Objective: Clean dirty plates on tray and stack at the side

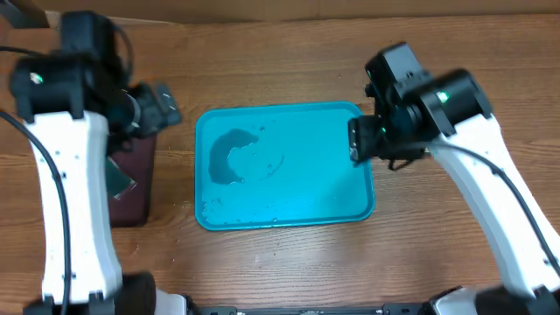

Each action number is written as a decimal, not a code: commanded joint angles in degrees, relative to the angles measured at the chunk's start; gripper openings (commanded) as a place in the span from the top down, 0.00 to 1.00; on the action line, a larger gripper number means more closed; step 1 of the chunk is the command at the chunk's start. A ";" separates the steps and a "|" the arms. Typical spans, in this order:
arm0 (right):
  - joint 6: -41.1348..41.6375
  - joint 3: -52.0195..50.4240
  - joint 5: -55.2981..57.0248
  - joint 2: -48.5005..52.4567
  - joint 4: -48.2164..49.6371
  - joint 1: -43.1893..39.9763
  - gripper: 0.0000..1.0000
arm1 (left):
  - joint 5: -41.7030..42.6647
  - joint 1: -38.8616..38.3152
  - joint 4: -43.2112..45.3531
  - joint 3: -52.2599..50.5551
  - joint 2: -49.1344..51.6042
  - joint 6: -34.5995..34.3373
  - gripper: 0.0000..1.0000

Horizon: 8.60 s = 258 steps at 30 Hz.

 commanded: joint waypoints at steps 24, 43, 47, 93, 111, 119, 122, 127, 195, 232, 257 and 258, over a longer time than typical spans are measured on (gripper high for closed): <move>0.07 -26.84 9.97 -23.28 26.75 0.28 0.00 | -7.17 -12.44 20.79 -43.28 -40.83 -10.43 0.00; 0.02 -26.84 9.55 -24.00 26.97 0.28 0.00 | -7.17 -12.44 20.74 -43.28 -33.97 -10.43 0.00; 0.07 -26.80 10.45 -24.20 28.17 0.28 0.00 | -7.17 -12.44 20.74 -43.28 -31.74 -10.43 0.00; -5.81 -87.03 3.02 -81.13 84.76 -19.85 0.00 | -7.17 -12.46 21.42 -43.28 -5.09 -10.43 0.00; -5.86 -98.47 -0.66 -90.84 91.27 -27.65 0.00 | -7.17 -12.46 21.42 -43.28 -5.09 -10.43 0.00; -6.10 -98.47 -0.02 -90.84 82.95 -28.39 0.00 | -7.17 -12.46 21.42 -43.28 -5.09 -10.43 0.00; -6.03 -98.47 -0.04 -90.84 82.95 -28.33 0.00 | -7.17 -12.46 21.42 -43.28 -5.09 -10.43 0.00; -6.03 -98.47 -0.04 -90.84 82.99 -28.24 0.00 | -7.17 -12.46 21.40 -43.28 -5.09 -10.43 0.00; -6.03 -98.47 -0.04 -90.84 82.99 -28.24 0.00 | 4.96 -1.29 93.09 -108.69 -70.51 16.61 0.00; -6.03 -98.47 -0.04 -90.84 82.99 -28.24 0.00 | -1.01 -0.11 91.23 -115.14 -93.11 19.61 0.00; -6.03 -98.47 -0.04 -90.84 82.99 -28.24 0.00 | -1.20 0.74 91.38 -115.14 -93.09 23.06 0.00; -6.03 -98.47 -0.04 -90.84 82.99 -28.24 0.00 | -1.20 0.74 91.41 -115.14 -93.09 23.06 0.00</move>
